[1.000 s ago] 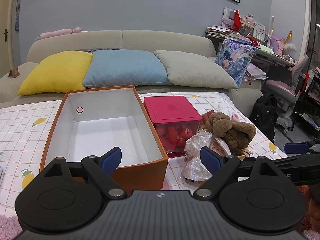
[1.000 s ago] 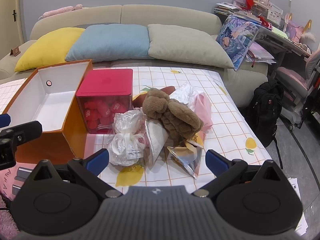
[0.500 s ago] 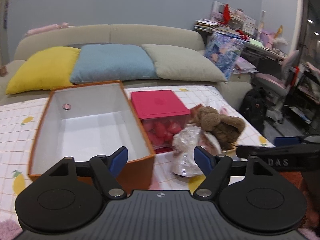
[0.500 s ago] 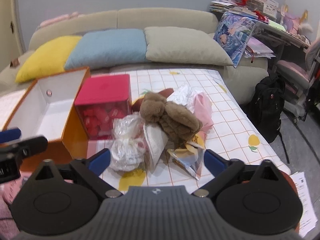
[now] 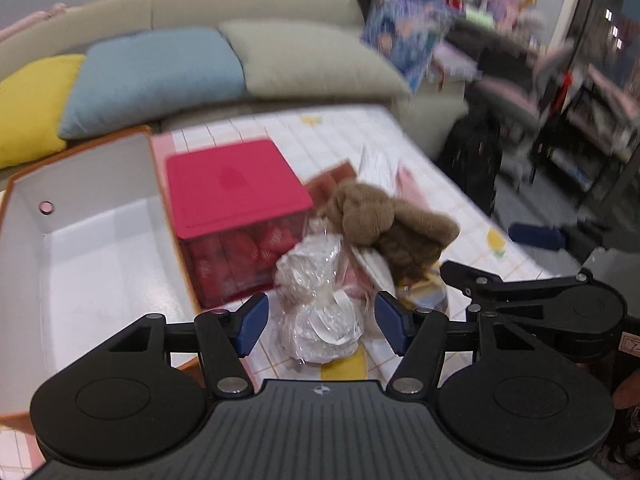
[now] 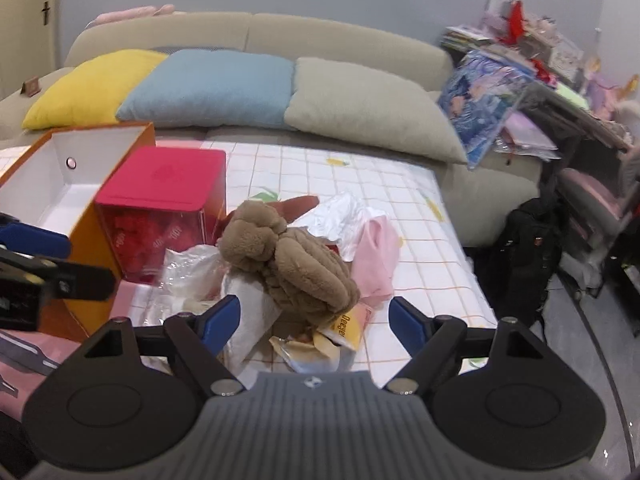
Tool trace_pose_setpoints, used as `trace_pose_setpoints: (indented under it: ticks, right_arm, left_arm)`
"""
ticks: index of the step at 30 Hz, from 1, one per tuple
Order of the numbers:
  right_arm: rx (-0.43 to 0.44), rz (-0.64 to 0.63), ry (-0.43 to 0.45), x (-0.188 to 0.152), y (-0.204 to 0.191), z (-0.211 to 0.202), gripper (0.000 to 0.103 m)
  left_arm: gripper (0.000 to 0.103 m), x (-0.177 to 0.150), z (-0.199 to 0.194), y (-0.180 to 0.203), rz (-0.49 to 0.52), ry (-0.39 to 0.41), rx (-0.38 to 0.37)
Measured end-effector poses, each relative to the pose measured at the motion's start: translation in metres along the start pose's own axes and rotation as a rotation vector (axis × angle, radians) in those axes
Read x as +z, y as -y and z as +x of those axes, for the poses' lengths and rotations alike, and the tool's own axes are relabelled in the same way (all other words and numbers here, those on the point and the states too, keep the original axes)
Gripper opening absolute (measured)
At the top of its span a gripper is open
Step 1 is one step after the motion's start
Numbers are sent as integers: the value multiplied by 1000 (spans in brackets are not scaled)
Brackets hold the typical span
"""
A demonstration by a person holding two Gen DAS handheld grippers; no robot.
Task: Organize soft objects
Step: 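Grasp the clear plastic bag with the left tool while the right tool grasps the brown plush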
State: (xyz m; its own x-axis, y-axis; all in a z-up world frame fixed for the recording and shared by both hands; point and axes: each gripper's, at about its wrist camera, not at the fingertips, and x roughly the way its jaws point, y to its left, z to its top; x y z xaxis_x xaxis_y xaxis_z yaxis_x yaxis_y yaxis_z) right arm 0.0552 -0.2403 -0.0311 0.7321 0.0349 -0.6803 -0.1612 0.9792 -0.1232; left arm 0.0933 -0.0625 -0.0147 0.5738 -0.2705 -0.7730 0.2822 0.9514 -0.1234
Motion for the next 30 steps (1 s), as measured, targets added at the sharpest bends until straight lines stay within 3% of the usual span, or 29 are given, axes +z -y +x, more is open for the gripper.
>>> trace_pose_setpoints:
  ticks: [5, 9, 18, 29, 30]
  right_arm:
    - [34, -31, -57, -2, 4, 38, 77]
    - [26, -92, -13, -5, 0, 54, 77]
    - [28, -97, -2, -5, 5, 82, 71]
    - [61, -128, -2, -8, -3, 85, 38]
    - [60, -129, 3, -8, -3, 85, 37]
  left_arm:
    - [72, 11, 36, 10, 42, -116, 17]
    - [71, 16, 61, 7, 36, -197, 37]
    - [71, 20, 90, -1, 18, -262, 72]
    - [73, 21, 108, -5, 47, -301, 88]
    - [69, 20, 108, -3, 50, -296, 86]
